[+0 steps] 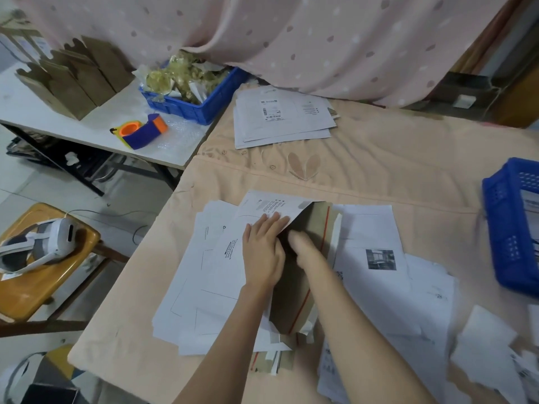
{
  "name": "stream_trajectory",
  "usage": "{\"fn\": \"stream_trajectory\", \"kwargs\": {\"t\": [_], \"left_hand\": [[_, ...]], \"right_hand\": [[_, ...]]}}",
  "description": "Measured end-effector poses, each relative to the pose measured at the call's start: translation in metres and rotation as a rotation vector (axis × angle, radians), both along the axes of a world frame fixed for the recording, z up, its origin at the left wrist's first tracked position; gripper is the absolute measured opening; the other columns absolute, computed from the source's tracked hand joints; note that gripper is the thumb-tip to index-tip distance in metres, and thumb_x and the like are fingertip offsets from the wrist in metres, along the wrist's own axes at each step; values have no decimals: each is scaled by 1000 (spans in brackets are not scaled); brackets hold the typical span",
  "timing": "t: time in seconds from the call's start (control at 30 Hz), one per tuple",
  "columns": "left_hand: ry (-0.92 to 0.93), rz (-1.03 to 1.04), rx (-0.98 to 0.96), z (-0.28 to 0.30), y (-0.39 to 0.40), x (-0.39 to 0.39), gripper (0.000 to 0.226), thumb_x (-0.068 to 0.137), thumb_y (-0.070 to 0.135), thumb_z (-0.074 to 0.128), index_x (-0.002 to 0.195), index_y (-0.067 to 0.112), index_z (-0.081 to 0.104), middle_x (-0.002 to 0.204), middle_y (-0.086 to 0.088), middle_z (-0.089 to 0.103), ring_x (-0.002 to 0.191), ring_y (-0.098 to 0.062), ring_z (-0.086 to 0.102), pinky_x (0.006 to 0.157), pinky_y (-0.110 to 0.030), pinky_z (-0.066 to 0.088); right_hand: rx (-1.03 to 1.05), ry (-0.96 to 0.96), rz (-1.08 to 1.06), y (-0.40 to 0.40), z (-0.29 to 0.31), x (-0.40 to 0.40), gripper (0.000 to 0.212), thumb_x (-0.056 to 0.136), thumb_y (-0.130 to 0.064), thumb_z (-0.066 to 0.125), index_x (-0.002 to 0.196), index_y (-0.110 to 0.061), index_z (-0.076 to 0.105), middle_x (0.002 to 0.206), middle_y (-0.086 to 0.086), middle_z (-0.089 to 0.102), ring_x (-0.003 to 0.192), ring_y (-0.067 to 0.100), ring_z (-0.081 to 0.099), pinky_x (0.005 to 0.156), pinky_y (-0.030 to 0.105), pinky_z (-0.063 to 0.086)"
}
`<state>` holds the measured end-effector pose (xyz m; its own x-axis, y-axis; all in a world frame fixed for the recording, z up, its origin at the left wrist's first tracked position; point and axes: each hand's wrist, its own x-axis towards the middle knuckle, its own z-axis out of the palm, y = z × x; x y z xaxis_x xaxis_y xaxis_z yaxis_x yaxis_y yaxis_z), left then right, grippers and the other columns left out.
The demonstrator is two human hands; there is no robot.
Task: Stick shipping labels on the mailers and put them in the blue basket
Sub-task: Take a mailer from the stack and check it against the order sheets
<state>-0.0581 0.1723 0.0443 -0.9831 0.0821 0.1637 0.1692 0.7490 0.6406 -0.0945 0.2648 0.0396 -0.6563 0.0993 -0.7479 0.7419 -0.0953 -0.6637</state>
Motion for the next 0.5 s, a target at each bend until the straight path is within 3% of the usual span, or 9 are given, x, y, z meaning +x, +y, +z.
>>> {"fn": "stream_trajectory", "kwargs": {"t": [0.07, 0.17, 0.27, 0.33, 0.37, 0.43, 0.5], "left_hand": [[3, 14, -1, 4, 5, -1, 68, 73, 20, 18, 124, 25, 63, 135, 2, 57, 133, -21, 44, 112, -42, 26], [16, 10, -7, 10, 13, -1, 63, 76, 14, 23, 123, 24, 64, 133, 1, 59, 131, -22, 45, 110, -42, 29], [21, -2, -13, 12, 16, 1, 57, 79, 7, 31, 121, 24, 64, 132, 0, 60, 130, -23, 46, 109, -40, 29], [29, -22, -25, 12, 15, 2, 56, 80, 7, 31, 122, 23, 64, 132, 0, 60, 130, -23, 46, 109, -40, 29], [29, -29, -29, 12, 14, 3, 56, 80, 7, 30, 122, 23, 64, 132, 0, 59, 131, -24, 46, 109, -41, 29], [20, -33, -31, 11, 14, 4, 57, 81, 8, 29, 123, 23, 63, 133, -1, 59, 132, -24, 45, 110, -42, 29], [9, -34, -33, 11, 16, 6, 57, 81, 7, 30, 124, 23, 63, 135, -1, 57, 133, -24, 44, 111, -41, 26]], "right_hand": [[16, 15, -47, 13, 6, 7, 20, 95, -7, 41, 106, -12, 57, 91, 5, 62, 70, 15, 58, 53, 22, 41], [-62, 70, -136, 41, 17, 20, 16, 94, -8, 47, 97, -8, 63, 82, 5, 69, 67, 15, 67, 65, 25, 51], [130, 204, -600, 81, 27, 34, 17, 88, -6, 48, 87, -7, 65, 74, 6, 68, 70, 22, 65, 68, 29, 50], [445, 206, -821, 112, 20, 50, 18, 83, -12, 50, 91, -13, 65, 87, 6, 69, 84, 27, 64, 71, 33, 48], [576, 148, -830, 124, 14, 59, 21, 82, -15, 52, 98, -15, 65, 100, 8, 68, 95, 29, 63, 76, 35, 48], [728, -37, -687, 142, -6, 75, 35, 83, -24, 60, 117, -13, 60, 126, 15, 55, 115, 37, 52, 91, 41, 46], [809, -188, -482, 151, -20, 90, 59, 81, -36, 68, 130, -7, 50, 139, 20, 40, 126, 41, 40, 102, 46, 39]]}}
